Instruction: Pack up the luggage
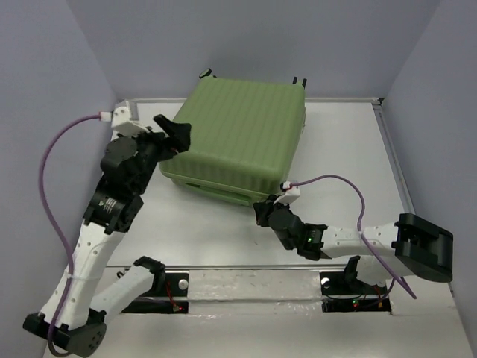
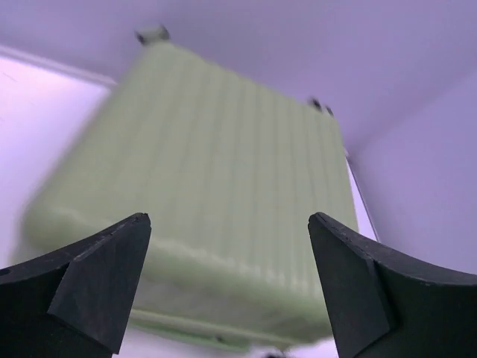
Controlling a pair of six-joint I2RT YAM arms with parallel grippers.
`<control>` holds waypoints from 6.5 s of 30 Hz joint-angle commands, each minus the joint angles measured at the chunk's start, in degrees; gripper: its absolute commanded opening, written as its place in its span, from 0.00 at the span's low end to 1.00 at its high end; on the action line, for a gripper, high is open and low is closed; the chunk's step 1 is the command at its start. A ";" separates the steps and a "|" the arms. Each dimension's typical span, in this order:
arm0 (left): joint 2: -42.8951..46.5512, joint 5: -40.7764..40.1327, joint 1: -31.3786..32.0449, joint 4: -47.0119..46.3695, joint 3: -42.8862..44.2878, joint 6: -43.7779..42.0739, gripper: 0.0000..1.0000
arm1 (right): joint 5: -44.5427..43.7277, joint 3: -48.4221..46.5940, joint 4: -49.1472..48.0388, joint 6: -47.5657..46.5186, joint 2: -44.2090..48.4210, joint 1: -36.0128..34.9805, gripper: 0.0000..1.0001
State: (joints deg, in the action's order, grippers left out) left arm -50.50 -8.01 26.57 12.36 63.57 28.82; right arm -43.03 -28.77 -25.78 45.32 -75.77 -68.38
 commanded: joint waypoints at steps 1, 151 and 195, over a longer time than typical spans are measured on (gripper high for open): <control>-3.28 6.41 -16.04 8.21 0.68 -7.71 0.99 | -0.04 0.03 0.64 1.00 1.85 -1.41 0.07; -52.77 39.65 -37.03 -26.86 8.58 23.56 0.97 | 71.94 -13.86 30.53 -24.84 30.33 37.35 0.91; -34.14 36.31 -32.80 -15.69 11.76 18.29 0.06 | 60.08 -6.91 36.33 -25.90 29.89 37.35 0.55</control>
State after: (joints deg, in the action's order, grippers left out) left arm -91.98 22.81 -6.90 4.29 78.35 51.94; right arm 18.81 -36.53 10.15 19.64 -48.01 -30.48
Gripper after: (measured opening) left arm 0.688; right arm 0.628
